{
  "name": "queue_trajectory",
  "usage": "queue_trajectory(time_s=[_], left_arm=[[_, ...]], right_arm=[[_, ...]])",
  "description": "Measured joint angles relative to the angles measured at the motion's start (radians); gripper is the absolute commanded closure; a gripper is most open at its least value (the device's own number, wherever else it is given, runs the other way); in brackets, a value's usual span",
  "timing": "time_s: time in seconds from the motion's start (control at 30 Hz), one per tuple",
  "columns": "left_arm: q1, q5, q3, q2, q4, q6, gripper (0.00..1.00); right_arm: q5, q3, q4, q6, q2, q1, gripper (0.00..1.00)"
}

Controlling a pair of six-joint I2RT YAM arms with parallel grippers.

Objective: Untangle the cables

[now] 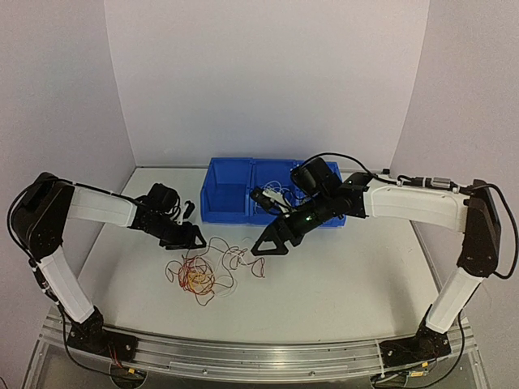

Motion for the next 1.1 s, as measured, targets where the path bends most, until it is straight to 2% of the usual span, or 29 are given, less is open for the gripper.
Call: queue_trajectory(time_s=[0.17,0.33,0.43,0.53,0.6,0.73,0.87,1.1], left_arm=[[0.000,0.013,0.000,0.016,0.003,0.005,0.56],[0.000,0.016,0.000,0.047,0.002,0.008,0.60],[0.000,0.017,0.001,0.054,0.002,0.011,0.73],[0.000,0.018,0.001,0.055,0.002,0.013,0.92],[0.000,0.021,0.002,0.055,0.002,0.007,1.00],[0.000,0.022,0.002,0.055,0.002,-0.011,1.00],[0.000,0.031,0.000,0.049,0.008,-0.069,1.00],[-0.004,0.028,-0.086,-0.069,0.055,-0.234,1.00]], right_arm=[[0.000,-0.001,0.000,0.003,0.000,0.000,0.16],[0.002,-0.007,-0.001,0.003,0.000,0.000,0.16],[0.007,-0.010,0.000,0.004,-0.002,0.000,0.16],[0.015,-0.010,0.000,0.009,-0.003,0.000,0.16],[0.028,-0.010,0.000,0.012,-0.003,0.001,0.16],[0.106,-0.010,-0.001,0.015,-0.003,0.019,0.16],[0.217,0.012,-0.006,-0.004,0.017,0.105,0.16],[0.294,0.189,0.044,-0.050,0.229,0.284,0.17]])
